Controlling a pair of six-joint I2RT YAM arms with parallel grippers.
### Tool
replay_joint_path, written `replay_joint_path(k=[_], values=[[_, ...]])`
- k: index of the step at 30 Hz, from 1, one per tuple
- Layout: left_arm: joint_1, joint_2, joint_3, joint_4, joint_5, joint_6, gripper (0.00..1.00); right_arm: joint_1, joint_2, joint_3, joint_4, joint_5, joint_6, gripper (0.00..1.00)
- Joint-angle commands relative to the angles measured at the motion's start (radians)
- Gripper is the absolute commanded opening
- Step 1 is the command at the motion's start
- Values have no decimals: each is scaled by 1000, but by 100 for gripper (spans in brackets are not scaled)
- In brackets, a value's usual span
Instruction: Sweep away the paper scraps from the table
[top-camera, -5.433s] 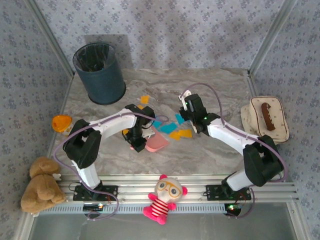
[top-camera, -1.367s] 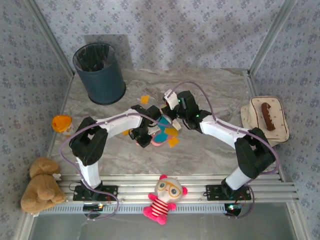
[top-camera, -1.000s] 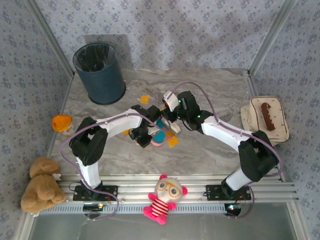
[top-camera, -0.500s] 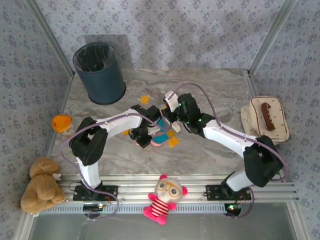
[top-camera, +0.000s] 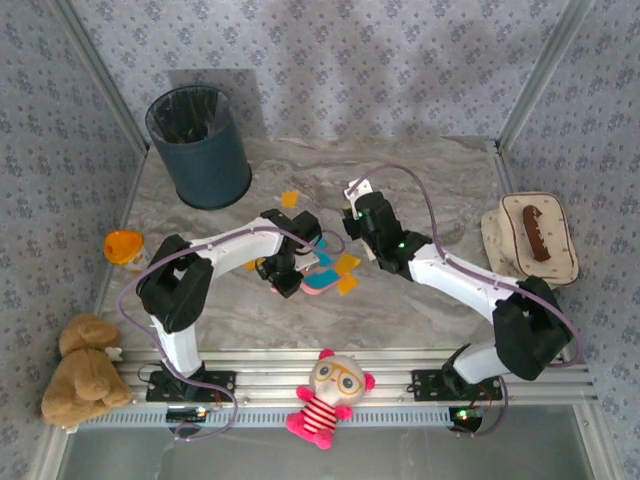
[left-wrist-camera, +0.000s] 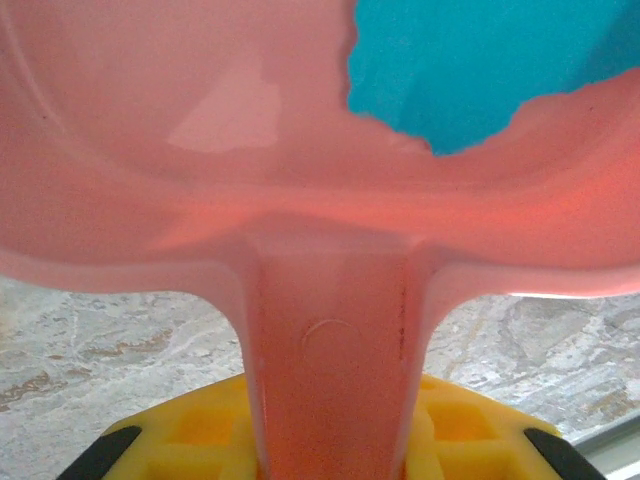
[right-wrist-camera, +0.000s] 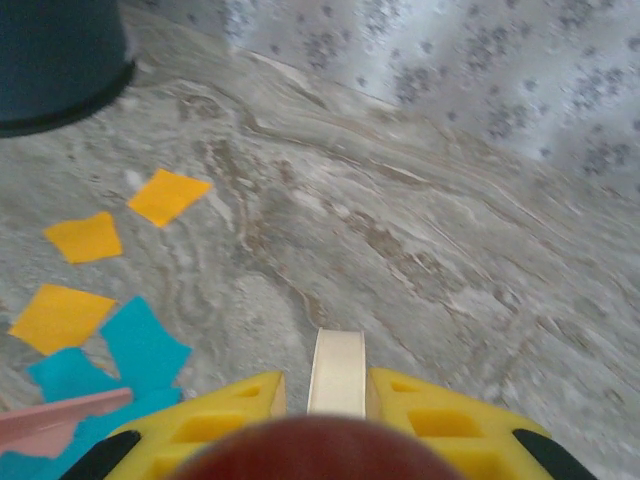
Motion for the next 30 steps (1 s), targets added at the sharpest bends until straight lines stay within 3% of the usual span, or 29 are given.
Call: replay_joint_path(k=[1,10,30], values=[[2,-37,-10,-49,32,24,0,17,-33,-24,-45,142,79,0],[-2,-20,-5,-54,60,32,0,36,-9,-79,37,80,137,0],[-8,16,11,-33,73,30,0,57,62,-12,218,-214,159,0]])
